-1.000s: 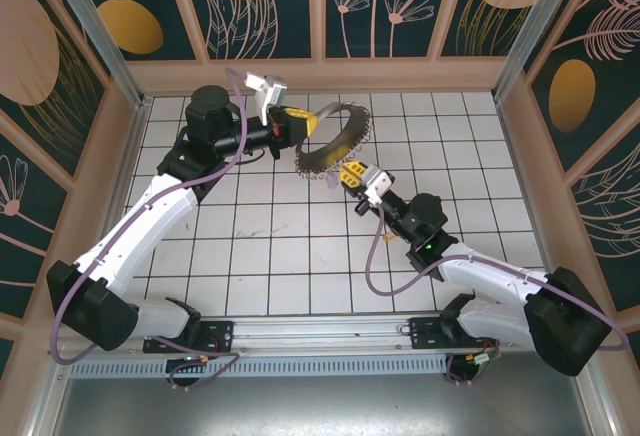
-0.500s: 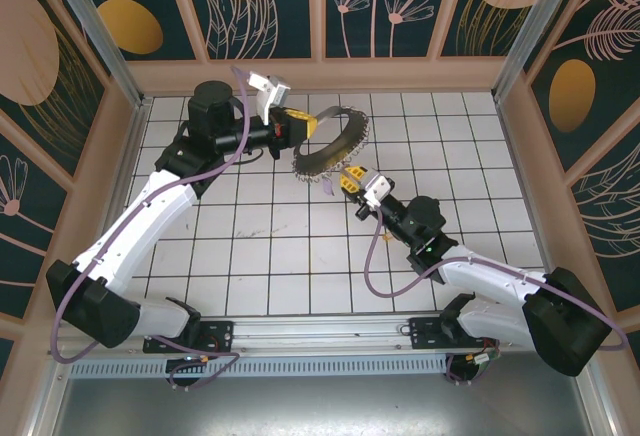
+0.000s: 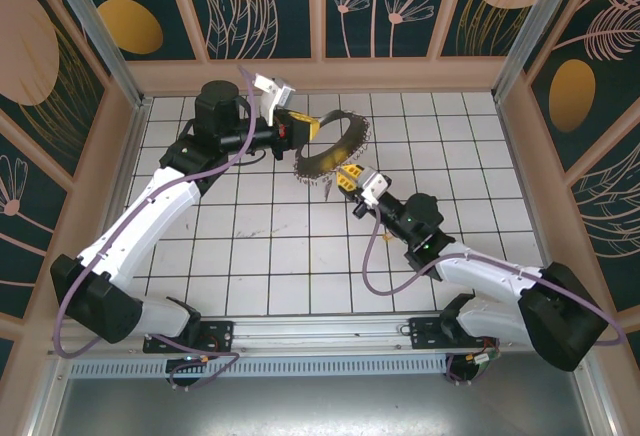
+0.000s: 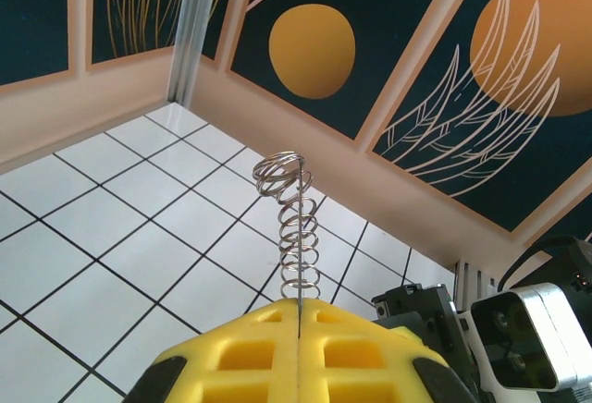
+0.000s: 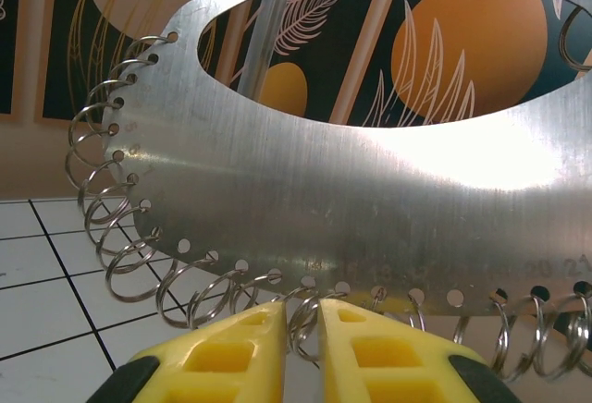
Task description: Put the keys on the keyring
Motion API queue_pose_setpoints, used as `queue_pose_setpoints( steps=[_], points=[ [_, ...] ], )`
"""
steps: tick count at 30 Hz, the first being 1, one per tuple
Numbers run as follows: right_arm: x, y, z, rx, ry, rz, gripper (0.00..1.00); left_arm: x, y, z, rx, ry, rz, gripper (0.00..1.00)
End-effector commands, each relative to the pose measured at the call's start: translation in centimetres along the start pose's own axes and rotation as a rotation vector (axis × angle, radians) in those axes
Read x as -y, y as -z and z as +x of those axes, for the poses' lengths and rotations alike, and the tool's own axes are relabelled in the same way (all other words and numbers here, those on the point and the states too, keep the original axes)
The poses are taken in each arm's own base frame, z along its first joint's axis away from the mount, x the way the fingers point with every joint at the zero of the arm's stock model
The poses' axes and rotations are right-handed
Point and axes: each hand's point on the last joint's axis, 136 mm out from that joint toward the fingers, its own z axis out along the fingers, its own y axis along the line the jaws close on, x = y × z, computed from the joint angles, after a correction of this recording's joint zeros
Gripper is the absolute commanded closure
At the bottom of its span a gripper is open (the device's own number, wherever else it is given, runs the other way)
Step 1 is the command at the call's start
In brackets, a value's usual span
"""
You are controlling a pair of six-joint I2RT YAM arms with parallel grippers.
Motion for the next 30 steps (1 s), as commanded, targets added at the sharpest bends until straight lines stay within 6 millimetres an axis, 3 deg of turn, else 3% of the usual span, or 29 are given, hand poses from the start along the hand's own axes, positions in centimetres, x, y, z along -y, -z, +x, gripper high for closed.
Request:
queue_pose_setpoints(
  steps=[1, 9, 30],
  points=[
    [1.1, -0.5, -2.3, 0.077, 0.003, 0.040, 0.83, 1.4, 0.4, -2.1, 0.046, -0.060, 0.024, 1.00],
    [1.5, -0.3, -1.1, 0.036, 0.019, 0.078, 0.82, 1.5, 0.4, -2.4, 0.051, -0.065, 0.027, 1.00],
    [1.2, -0.9, -1.1, 0.039, 0.017, 0.056, 0.73, 1.5, 0.1, -2.2, 0.049, -0.057, 0.034, 1.00]
  ],
)
